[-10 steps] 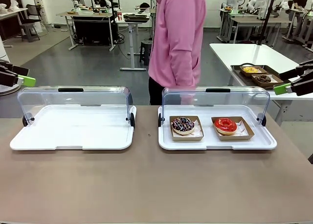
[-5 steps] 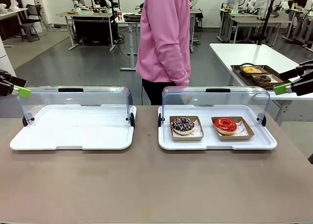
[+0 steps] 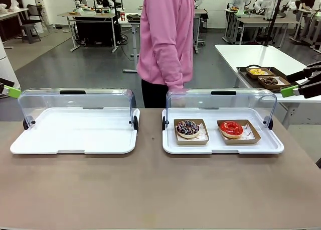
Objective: Provide the desired donut to the person.
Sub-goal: Place the picked Paper togo box onto the Handle tray extended by the person.
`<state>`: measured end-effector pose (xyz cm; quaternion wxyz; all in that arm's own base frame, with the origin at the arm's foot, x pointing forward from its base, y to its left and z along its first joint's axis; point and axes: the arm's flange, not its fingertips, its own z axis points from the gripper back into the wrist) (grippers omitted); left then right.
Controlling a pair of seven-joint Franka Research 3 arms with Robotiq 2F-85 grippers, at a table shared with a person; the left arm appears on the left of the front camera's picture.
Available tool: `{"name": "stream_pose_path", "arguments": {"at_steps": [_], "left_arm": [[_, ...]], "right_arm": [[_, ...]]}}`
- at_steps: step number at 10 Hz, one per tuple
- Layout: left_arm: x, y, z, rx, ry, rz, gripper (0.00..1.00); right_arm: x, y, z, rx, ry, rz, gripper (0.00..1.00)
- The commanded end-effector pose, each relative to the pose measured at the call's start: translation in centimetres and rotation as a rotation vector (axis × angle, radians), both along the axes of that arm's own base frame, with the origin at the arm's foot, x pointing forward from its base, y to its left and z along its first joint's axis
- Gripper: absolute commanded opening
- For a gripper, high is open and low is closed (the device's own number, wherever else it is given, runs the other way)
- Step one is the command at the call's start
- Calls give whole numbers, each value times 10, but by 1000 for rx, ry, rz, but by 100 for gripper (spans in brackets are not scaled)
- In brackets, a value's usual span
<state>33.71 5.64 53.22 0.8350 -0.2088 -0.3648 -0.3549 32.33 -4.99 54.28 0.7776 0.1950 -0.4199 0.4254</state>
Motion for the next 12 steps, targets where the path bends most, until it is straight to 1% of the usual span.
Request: {"name": "stream_pose_path", "arguments": {"at_steps": [1, 3, 6, 7, 8, 12], "left_arm": [[-4, 3, 3, 9, 11, 28, 100], [-6, 0, 3, 26, -11, 47, 100], [-6, 1, 2, 21, -12, 64, 100], [-5, -1, 1, 19, -27, 38, 100], [-2, 3, 5, 4, -24, 29, 100], [-2, 3, 5, 4, -24, 29, 100]], "right_arm": [[3, 1, -2, 13, -4, 13, 100], [3, 1, -2, 13, -4, 13, 100], [3, 1, -2, 13, -4, 13, 100], [3, 1, -2, 13, -4, 13, 100], [3, 1, -2, 13, -4, 13, 100], [3, 1, -2, 13, -4, 13, 100]]}}
